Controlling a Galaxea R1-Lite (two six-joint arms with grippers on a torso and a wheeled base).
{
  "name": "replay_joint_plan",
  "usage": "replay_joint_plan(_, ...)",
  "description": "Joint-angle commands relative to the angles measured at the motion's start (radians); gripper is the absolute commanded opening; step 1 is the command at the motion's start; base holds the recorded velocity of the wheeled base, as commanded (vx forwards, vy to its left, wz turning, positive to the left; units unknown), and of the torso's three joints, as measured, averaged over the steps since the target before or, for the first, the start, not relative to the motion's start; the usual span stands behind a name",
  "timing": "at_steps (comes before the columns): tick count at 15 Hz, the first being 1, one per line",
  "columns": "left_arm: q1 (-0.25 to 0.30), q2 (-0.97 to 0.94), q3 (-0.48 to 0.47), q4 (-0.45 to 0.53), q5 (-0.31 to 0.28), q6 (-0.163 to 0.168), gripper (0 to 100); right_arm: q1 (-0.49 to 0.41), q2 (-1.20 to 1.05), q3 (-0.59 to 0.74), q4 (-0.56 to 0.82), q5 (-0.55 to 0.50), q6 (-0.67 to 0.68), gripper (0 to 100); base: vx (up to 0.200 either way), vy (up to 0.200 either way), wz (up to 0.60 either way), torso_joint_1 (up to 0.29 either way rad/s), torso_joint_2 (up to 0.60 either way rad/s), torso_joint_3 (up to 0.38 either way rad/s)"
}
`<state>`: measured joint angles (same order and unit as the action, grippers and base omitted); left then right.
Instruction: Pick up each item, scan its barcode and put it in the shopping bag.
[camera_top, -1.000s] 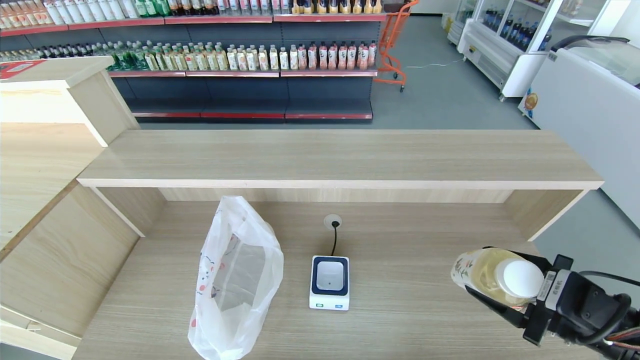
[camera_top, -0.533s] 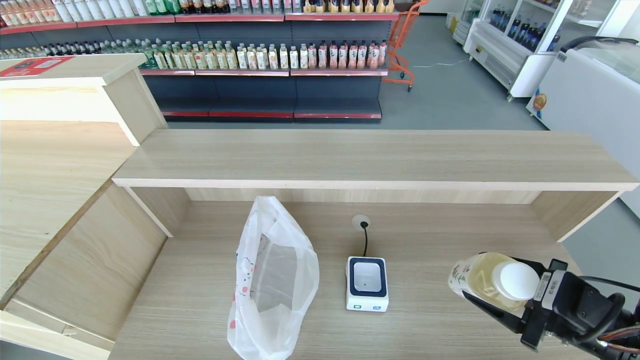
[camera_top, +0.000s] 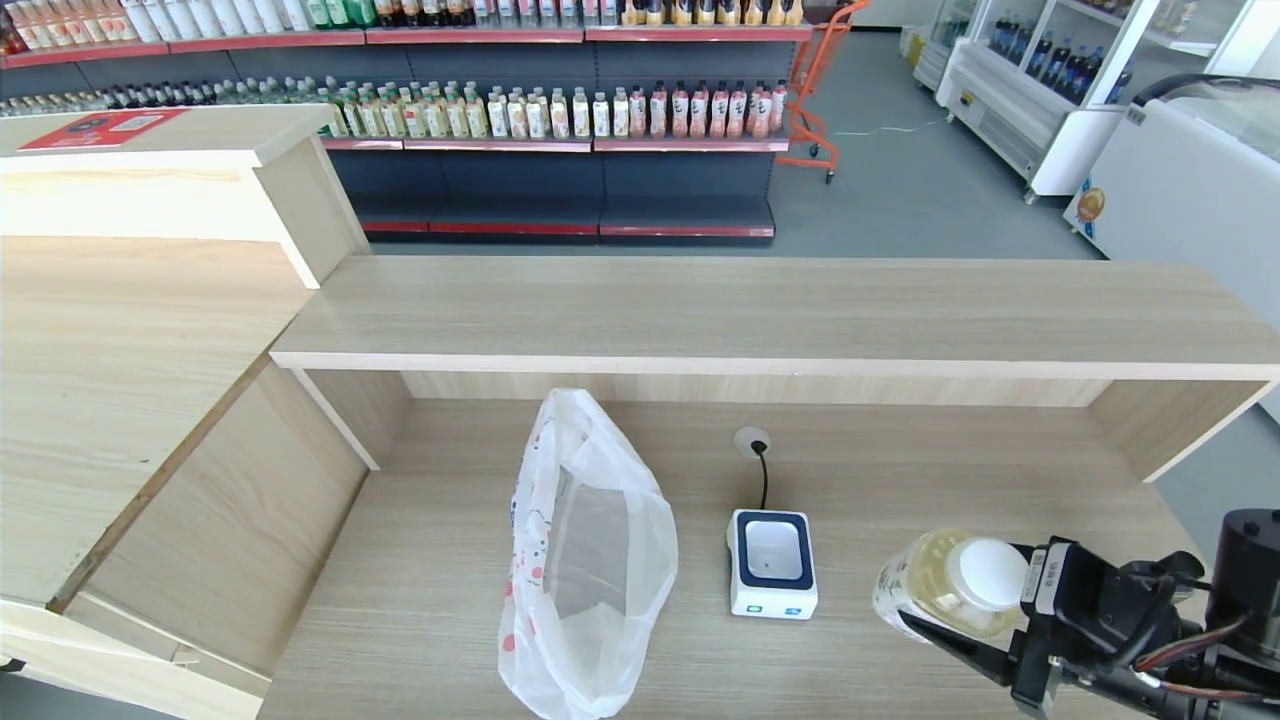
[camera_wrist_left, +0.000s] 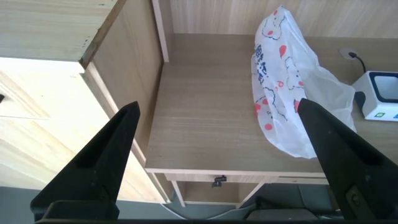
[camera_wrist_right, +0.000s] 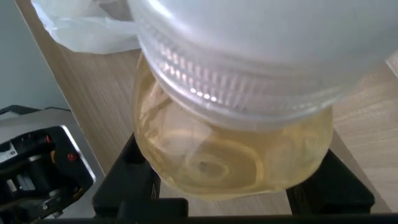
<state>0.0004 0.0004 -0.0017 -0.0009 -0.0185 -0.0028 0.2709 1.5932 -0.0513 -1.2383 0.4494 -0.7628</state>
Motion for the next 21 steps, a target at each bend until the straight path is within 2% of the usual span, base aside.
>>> replay_joint_plan(1,0.0,0.0,0.0,-0.001,0.0,0.0,100,0.002,0.08,0.001,-0.003,0.008,-0.053,0,0.0,0.0,0.0,0.0,0.0,0.0)
replay_joint_plan(5,0.0,0.0,0.0,-0.001,0.0,0.0,100,-0.013,0.189,-0.016,-0.018,0.077,-0.219,0,0.0,0.0,0.0,0.0,0.0,0.0)
replay_joint_plan(8,0.0,0.0,0.0,-0.001,0.0,0.0,100,-0.107,0.294,-0.093,-0.035,0.167,-0.359,0,0.0,0.0,0.0,0.0,0.0,0.0)
replay_joint_plan(14,0.0,0.0,0.0,-0.001,0.0,0.0,100,-0.124,0.478,-0.286,-0.072,0.295,-0.371,0,0.0,0.0,0.0,0.0,0.0,0.0)
replay_joint_plan(17,0.0,0.0,0.0,-0.001,0.0,0.0,100,-0.114,0.541,-0.352,-0.082,0.321,-0.372,0,0.0,0.0,0.0,0.0,0.0,0.0)
replay_joint_plan(21,0.0,0.0,0.0,0.001,0.0,0.0,100,-0.087,0.648,-0.441,-0.164,0.397,-0.365,0,0.0,0.0,0.0,0.0,0.0,0.0)
